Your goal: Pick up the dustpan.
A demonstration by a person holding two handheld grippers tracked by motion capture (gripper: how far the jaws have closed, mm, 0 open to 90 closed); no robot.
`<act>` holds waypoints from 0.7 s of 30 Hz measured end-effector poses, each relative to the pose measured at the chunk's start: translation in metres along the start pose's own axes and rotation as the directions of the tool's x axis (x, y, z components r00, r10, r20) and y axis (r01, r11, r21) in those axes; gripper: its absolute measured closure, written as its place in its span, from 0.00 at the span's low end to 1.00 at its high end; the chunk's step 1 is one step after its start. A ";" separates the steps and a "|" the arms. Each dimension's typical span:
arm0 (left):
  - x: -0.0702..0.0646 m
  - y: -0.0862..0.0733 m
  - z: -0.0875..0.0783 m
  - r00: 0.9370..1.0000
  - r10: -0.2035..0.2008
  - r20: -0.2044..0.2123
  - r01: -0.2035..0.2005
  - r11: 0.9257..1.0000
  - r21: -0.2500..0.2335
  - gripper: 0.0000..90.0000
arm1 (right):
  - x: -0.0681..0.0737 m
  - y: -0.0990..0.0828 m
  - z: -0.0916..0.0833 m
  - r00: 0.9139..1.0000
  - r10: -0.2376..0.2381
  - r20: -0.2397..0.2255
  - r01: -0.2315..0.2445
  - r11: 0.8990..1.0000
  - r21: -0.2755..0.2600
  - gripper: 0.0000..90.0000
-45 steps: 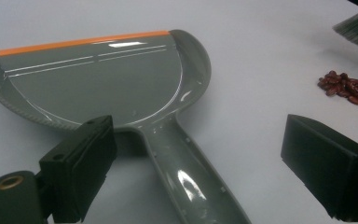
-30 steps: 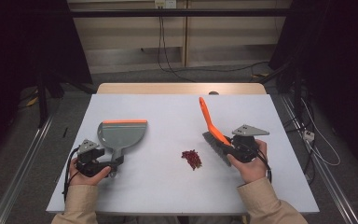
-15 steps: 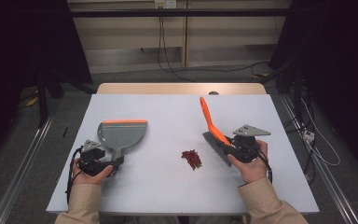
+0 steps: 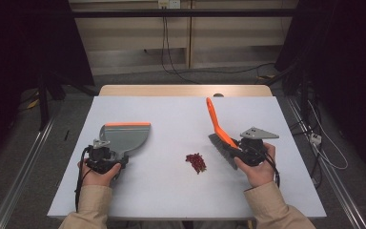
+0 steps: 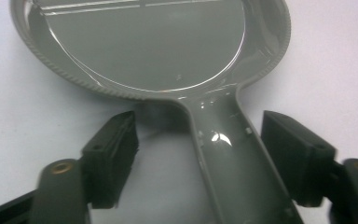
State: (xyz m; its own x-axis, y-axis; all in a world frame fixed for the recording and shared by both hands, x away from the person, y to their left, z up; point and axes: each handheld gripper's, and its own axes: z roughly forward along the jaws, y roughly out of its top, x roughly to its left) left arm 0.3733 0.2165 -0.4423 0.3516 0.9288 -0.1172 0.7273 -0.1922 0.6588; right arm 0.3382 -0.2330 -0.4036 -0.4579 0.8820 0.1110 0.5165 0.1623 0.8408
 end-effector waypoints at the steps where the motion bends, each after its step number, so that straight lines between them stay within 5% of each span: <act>1: 0.000 0.001 0.001 1.000 -0.002 -0.003 0.002 1.000 0.000 0.38 | 0.000 0.000 0.000 1.000 0.000 0.000 0.000 1.000 0.002 0.79; 10: 0.000 0.006 0.008 0.998 0.047 -0.035 -0.046 0.999 0.027 0.68 | 0.001 -0.001 0.001 1.000 -0.003 -0.005 0.003 1.000 0.008 0.79; 21: 0.008 0.012 0.001 0.995 0.101 -0.012 -0.100 0.994 0.048 0.70 | 0.000 -0.002 0.002 1.000 -0.002 -0.011 0.002 1.000 0.008 0.79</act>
State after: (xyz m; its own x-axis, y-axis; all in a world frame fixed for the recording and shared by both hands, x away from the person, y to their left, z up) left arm 0.3851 0.2214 -0.4364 0.4160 0.9084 -0.0410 0.7160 -0.2995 0.6307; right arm 0.3387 -0.2321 -0.4065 -0.4670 0.8767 0.1152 0.5214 0.1678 0.8367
